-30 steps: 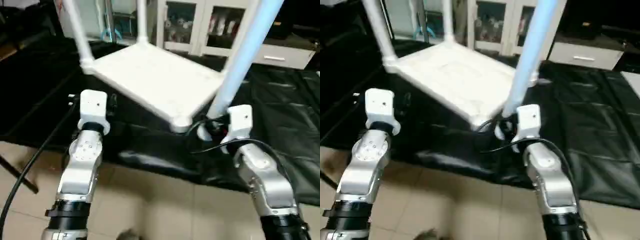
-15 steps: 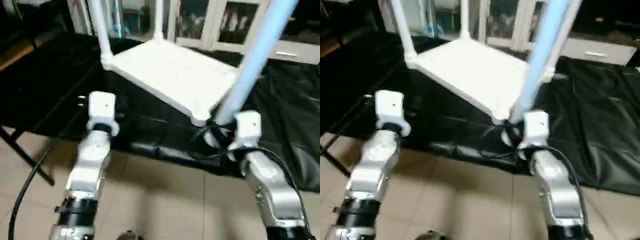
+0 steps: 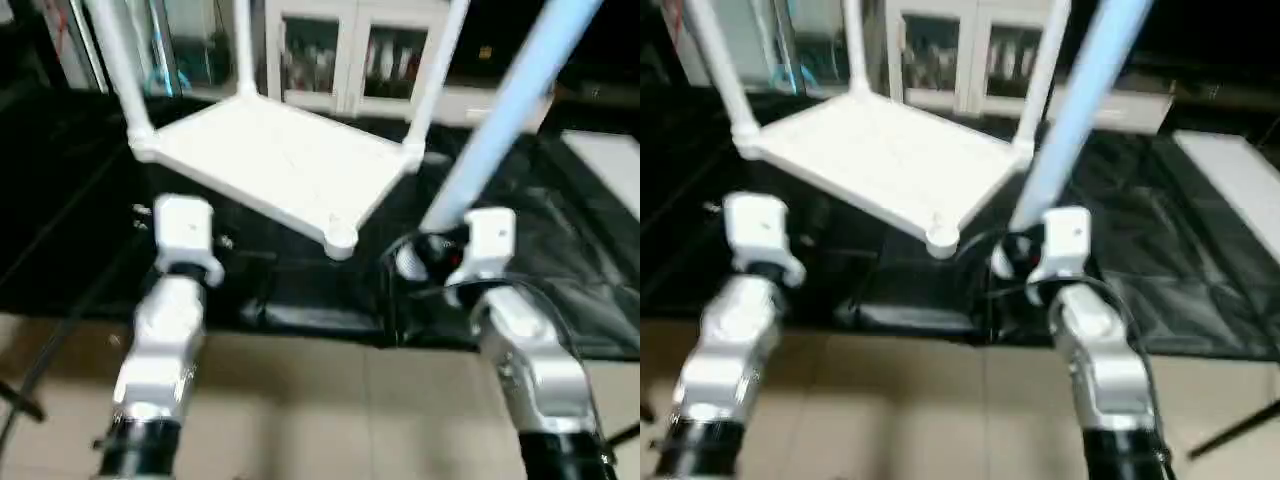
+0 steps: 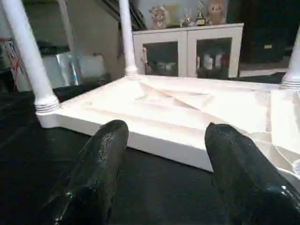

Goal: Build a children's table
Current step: Move to table

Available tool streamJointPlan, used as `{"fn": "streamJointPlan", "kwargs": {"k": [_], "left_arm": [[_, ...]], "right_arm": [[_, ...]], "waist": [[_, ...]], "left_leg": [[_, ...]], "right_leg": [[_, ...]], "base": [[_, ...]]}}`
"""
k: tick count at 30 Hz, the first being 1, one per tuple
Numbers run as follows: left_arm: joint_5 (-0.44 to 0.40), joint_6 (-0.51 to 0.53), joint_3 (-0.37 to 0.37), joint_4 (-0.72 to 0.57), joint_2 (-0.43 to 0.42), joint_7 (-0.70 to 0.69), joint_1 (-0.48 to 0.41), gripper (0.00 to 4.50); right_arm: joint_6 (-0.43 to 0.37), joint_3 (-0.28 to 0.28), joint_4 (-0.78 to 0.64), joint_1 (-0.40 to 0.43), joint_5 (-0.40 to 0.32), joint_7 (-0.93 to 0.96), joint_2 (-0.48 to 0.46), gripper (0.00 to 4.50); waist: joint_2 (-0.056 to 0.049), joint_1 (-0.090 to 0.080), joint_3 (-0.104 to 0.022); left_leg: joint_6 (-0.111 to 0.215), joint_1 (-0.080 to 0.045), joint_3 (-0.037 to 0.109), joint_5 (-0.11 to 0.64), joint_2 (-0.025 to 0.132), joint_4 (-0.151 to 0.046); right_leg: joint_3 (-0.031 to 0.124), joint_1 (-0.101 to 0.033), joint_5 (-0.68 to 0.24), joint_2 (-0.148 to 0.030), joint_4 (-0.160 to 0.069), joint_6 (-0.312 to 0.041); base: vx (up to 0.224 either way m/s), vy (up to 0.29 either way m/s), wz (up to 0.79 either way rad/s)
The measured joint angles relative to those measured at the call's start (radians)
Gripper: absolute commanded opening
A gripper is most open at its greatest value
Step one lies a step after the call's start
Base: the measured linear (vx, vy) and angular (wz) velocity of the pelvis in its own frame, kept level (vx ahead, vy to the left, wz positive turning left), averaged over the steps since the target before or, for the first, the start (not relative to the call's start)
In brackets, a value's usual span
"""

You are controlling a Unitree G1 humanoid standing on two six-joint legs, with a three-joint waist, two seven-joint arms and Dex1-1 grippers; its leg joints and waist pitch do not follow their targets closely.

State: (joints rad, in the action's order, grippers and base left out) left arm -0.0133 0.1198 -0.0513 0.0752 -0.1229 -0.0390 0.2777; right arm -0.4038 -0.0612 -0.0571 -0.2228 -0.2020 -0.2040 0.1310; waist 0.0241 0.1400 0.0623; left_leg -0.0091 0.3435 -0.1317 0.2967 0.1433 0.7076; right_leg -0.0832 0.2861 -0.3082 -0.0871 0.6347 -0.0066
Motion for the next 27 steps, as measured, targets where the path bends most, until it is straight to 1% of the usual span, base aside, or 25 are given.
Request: {"fn": "streamJointPlan", "kwargs": {"k": [2, 3, 4, 6, 7, 8, 9, 10, 11, 12, 13, 14, 15, 16, 17, 18, 19, 20, 21, 22, 23, 24, 25, 26, 27], "left_arm": [[0.0, -0.001, -0.001, -0.003, -0.002, 0.001, 0.001, 3.05], [-0.001, -0.001, -0.008, -0.005, -0.011, 0.002, -0.009, 3.05], [-0.002, 0.002, -0.028, -0.004, -0.027, 0.004, -0.024, 3.05], [-0.003, 0.005, -0.041, -0.004, -0.032, 0.005, -0.035, 3.05], [-0.003, 0.005, -0.039, -0.006, -0.029, 0.004, -0.036, 3.05], [-0.003, 0.004, -0.038, -0.012, -0.028, 0.003, -0.035, 3.05], [-0.003, 0.003, -0.036, -0.014, -0.028, 0.003, -0.033, 3.05], [-0.003, 0.003, -0.032, -0.015, -0.027, 0.002, -0.029, 3.05], [-0.004, 0.004, -0.025, -0.011, -0.011, 0.002, -0.032, 3.05], [-0.004, 0.004, 0.004, -0.011, 0.003, -0.001, -0.031, 3.05], [-0.004, 0.004, 0.026, -0.011, 0.01, -0.003, -0.031, 3.05], [-0.004, 0.003, 0.027, -0.012, 0.006, -0.004, -0.029, 3.05], [-0.004, 0.002, 0.024, -0.012, -0.004, -0.004, -0.026, 3.05], [-0.004, 0.0, 0.013, -0.012, -0.011, -0.004, -0.024, 3.05], [-0.004, -0.002, 0.006, -0.014, -0.013, -0.004, -0.024, 3.05], [-0.004, -0.006, 0.001, -0.015, -0.018, -0.004, -0.026, 3.05], [-0.005, -0.008, -0.008, -0.013, -0.027, -0.004, -0.032, 3.05], [-0.008, -0.007, -0.026, -0.006, -0.038, -0.003, -0.032, 3.05], [-0.011, -0.006, -0.027, -0.004, -0.036, -0.002, -0.033, 3.05], [-0.012, -0.006, -0.026, -0.004, -0.034, -0.002, -0.03, 3.05], [-0.012, -0.007, -0.026, -0.004, -0.033, -0.002, -0.028, 3.05], [-0.012, -0.008, -0.025, -0.004, -0.032, -0.002, -0.028, 3.05], [-0.011, -0.01, -0.021, -0.004, -0.034, -0.006, -0.023, 3.05], [-0.009, -0.013, -0.012, 0.001, -0.029, -0.014, -0.016, 3.05], [0.004, -0.016, 0.015, 0.008, -0.018, -0.038, -0.012, 3.05]], "right_arm": [[0.002, 0.0, 0.001, -0.003, 0.0, -0.001, 0.003, 1.86], [0.003, 0.003, 0.005, -0.013, 0.0, -0.001, -0.005, 1.86], [0.004, 0.04, 0.007, -0.031, -0.001, -0.009, -0.023, 1.86], [0.009, 0.065, 0.014, -0.048, 0.0, -0.025, -0.025, 1.86], [0.015, 0.067, 0.019, -0.049, 0.001, -0.03, -0.022, 1.86], [0.017, 0.067, 0.022, -0.05, 0.002, -0.035, -0.016, 1.86], [0.019, 0.066, 0.023, -0.049, 0.003, -0.038, -0.01, 1.86], [0.023, 0.064, 0.025, -0.051, 0.004, -0.041, -0.002, 1.86], [0.025, 0.05, 0.036, -0.042, 0.004, -0.043, 0.014, 1.86], [0.024, 0.034, 0.053, -0.04, 0.005, -0.042, 0.019, 1.86], [0.024, 0.013, 0.07, -0.041, 0.008, -0.036, 0.026, 1.86], [0.024, 0.008, 0.069, -0.044, 0.009, -0.035, 0.026, 1.86], [0.025, 0.01, 0.068, -0.049, 0.008, -0.035, 0.025, 1.86], [0.025, 0.013, 0.065, -0.056, 0.008, -0.035, 0.023, 1.86], [0.026, 0.015, 0.055, -0.059, 0.008, -0.035, 0.019, 1.86], [0.028, 0.024, 0.05, -0.063, 0.008, -0.035, 0.013, 1.86], [0.027, 0.043, 0.051, -0.06, 0.007, -0.037, -0.011, 1.86], [0.027, 0.07, 0.05, -0.053, 0.002, -0.041, -0.019, 1.86], [0.025, 0.072, 0.05, -0.045, 0.001, -0.041, -0.018, 1.86], [0.025, 0.069, 0.05, -0.043, 0.002, -0.041, -0.009, 1.86], [0.025, 0.067, 0.043, -0.043, 0.002, -0.04, -0.001, 1.86], [0.024, 0.065, 0.032, -0.043, 0.002, -0.04, 0.003, 1.86], [0.024, 0.06, 0.011, -0.041, 0.001, -0.043, 0.007, 1.86], [0.024, 0.05, -0.004, -0.028, 0.001, -0.047, 0.023, 1.86], [0.023, 0.036, -0.007, -0.005, 0.002, -0.052, 0.041, 1.86]], "waist": [[-0.032, 0.01, -0.012], [-0.037, 0.014, -0.014], [-0.021, -0.002, -0.016], [-0.01, -0.005, -0.02], [0.004, -0.011, -0.025], [0.018, -0.022, -0.027], [0.037, -0.034, -0.027], [0.068, -0.042, -0.025], [0.076, -0.045, -0.019], [0.072, -0.04, -0.015], [0.07, -0.031, -0.014], [0.065, -0.026, -0.014], [0.059, -0.019, -0.015], [0.04, -0.004, -0.014], [0.014, 0.004, -0.014], [-0.022, 0.011, -0.012], [-0.024, 0.013, -0.008], [-0.007, 0.014, -0.01], [-0.001, 0.02, -0.011], [-0.003, 0.006, -0.013], [0.004, -0.004, -0.017], [0.02, -0.02, -0.023], [0.051, -0.04, -0.03], [0.051, -0.046, -0.029], [0.05, -0.043, -0.029]], "left_leg": [[-0.004, 0.008, 0.01, -0.033, 0.02, -0.09], [-0.043, -0.007, 0.019, -0.066, 0.032, -0.093], [-0.036, -0.014, 0.032, -0.051, 0.016, -0.093], [-0.033, -0.029, 0.047, -0.026, 0.005, -0.09], [-0.03, -0.039, 0.05, -0.012, -0.005, -0.091], [-0.035, -0.05, 0.045, 0.0, -0.013, -0.091], [-0.036, -0.061, 0.039, 0.011, -0.027, -0.091], [-0.038, -0.077, 0.025, 0.026, -0.047, -0.087], [0.0, -0.09, 0.017, 0.055, -0.052, -0.065], [0.035, -0.08, 0.026, 0.066, -0.055, -0.016], [0.03, -0.052, 0.04, 0.064, -0.063, 0.052], [0.016, -0.028, 0.043, 0.056, -0.066, 0.075], [-0.004, -0.002, 0.045, 0.044, -0.065, 0.072], [-0.037, 0.024, 0.047, 0.024, -0.051, 0.036], [-0.065, 0.025, 0.046, 0.008, -0.025, -0.039], [-0.065, 0.015, 0.046, -0.064, 0.008, -0.082], [-0.048, 0.007, 0.032, -0.057, 0.011, -0.071], [-0.044, -0.01, 0.012, -0.036, 0.008, -0.07], [-0.04, -0.025, 0.0, -0.023, 0.012, -0.075], [-0.039, -0.037, 0.006, -0.011, 0.009, -0.079], [-0.038, -0.044, 0.006, -0.007, 0.003, -0.085], [-0.032, -0.051, 0.005, 0.001, -0.008, -0.085], [-0.027, -0.052, 0.0, 0.014, -0.034, -0.078], [-0.005, -0.039, 0.003, 0.029, -0.046, -0.051], [0.032, -0.022, 0.019, 0.022, -0.044, -0.017]], "right_leg": [[-0.017, -0.026, -0.003, 0.037, -0.023, -0.001], [-0.017, -0.029, -0.013, 0.045, -0.021, 0.003], [-0.012, -0.013, -0.033, 0.04, 0.026, -0.008], [-0.008, 0.054, -0.036, 0.035, 0.126, 0.007], [-0.003, 0.104, -0.03, 0.028, 0.143, 0.03], [0.013, 0.139, -0.019, 0.025, 0.136, 0.044], [0.026, 0.164, 0.001, 0.015, 0.099, 0.037], [0.045, 0.167, 0.064, 0.0, 0.056, 0.001], [0.064, 0.147, 0.062, 0.004, 0.068, -0.02], [0.069, 0.125, 0.057, 0.016, 0.057, -0.023], [0.07, 0.094, 0.055, 0.024, 0.031, -0.025], [0.068, 0.07, 0.054, 0.032, 0.01, -0.027], [0.064, 0.048, 0.051, 0.038, -0.005, -0.03], [0.061, 0.023, 0.043, 0.054, -0.019, -0.03], [0.061, 0.006, 0.037, 0.078, -0.025, -0.025], [0.059, 0.0, 0.025, 0.106, -0.02, -0.015], [0.06, 0.005, 0.004, 0.096, 0.012, -0.014], [0.041, 0.036, -0.016, 0.071, 0.084, -0.015], [0.028, 0.054, -0.014, 0.058, 0.118, -0.011], [0.011, 0.072, -0.009, 0.041, 0.112, -0.005], [0.012, 0.092, 0.003, 0.03, 0.097, 0.0], [0.017, 0.115, 0.026, 0.015, 0.08, 0.009], [0.032, 0.13, 0.074, -0.012, 0.024, 0.008], [0.05, 0.131, 0.063, -0.014, 0.053, 0.014], [0.066, 0.124, 0.055, -0.008, 0.054, 0.013]], "base": [[0.164, 0.002, 0.21], [0.174, 0.056, 0.1], [0.235, 0.039, -0.06], [0.249, 0.01, -0.07], [0.22, -0.028, -0.17], [0.321, -0.061, -0.17], [0.205, -0.053, -0.08], [0.219, -0.083, 0.08], [0.118, -0.049, 0.09], [0.245, -0.074, 0.14], [0.227, -0.038, 0.03], [0.227, -0.038, 0.03], [0.209, -0.004, -0.03], [0.202, 0.019, -0.12], [0.202, 0.019, -0.12], [0.181, 0.076, -0.34], [0.208, 0.11, -0.45], [0.208, 0.11, -0.45], [0.231, 0.07, -0.47], [0.218, 0.039, -0.28], [0.218, 0.039, -0.28], [0.218, -0.018, -0.11], [0.221, -0.069, -0.06], [0.336, -0.071, 0.07], [0.225, -0.041, 0.15]]}}
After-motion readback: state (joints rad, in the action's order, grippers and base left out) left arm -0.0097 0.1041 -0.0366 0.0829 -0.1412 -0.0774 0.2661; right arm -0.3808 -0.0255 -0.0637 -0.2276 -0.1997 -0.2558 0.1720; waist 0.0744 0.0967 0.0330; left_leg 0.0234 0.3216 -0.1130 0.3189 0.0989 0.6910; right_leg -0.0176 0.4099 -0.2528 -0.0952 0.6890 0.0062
